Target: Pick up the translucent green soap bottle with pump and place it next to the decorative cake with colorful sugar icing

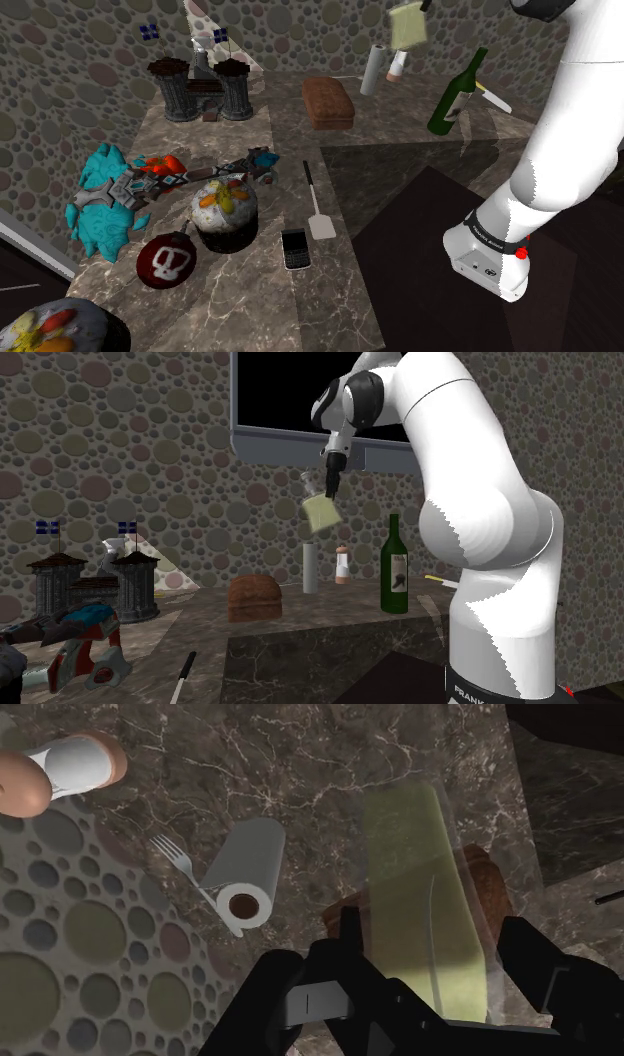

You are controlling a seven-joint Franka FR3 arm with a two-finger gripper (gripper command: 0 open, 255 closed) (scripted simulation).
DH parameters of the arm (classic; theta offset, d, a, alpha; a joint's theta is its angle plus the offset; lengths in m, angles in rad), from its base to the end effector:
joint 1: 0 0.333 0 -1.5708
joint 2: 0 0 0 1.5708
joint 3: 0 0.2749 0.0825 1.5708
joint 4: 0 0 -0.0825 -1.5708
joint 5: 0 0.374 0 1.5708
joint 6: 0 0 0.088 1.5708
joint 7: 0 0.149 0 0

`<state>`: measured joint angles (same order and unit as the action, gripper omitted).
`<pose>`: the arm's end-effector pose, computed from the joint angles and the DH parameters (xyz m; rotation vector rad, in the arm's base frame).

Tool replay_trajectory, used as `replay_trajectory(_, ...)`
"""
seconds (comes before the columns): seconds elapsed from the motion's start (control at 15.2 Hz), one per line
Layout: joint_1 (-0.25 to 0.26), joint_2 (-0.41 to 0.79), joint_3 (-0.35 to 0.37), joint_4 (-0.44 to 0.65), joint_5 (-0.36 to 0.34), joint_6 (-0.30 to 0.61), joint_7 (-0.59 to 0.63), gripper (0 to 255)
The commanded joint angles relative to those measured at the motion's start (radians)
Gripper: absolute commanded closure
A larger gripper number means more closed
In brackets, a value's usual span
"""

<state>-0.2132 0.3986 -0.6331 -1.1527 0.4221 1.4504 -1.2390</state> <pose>0.5050 -0.3663 0.5246 -2.9238 -0.7029 -0.2156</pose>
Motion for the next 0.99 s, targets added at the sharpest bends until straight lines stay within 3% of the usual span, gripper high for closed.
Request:
replay_trajectory(0.0, -0.013, 0.013, 0.001, 0.045, 0.008, -0.032, 0.005, 255)
replay_trajectory(0.26, -0.044, 0.042, 0.006, 0.135, 0.028, -0.093, 0.015, 255)
replay_trajectory(0.59, 0.160, -0.199, 0.001, -0.189, -0.113, 0.043, 0.114, 255)
replay_trajectory(0.92, 0.279, -0.396, 0.057, -0.408, -0.231, 0.130, 0.257, 255)
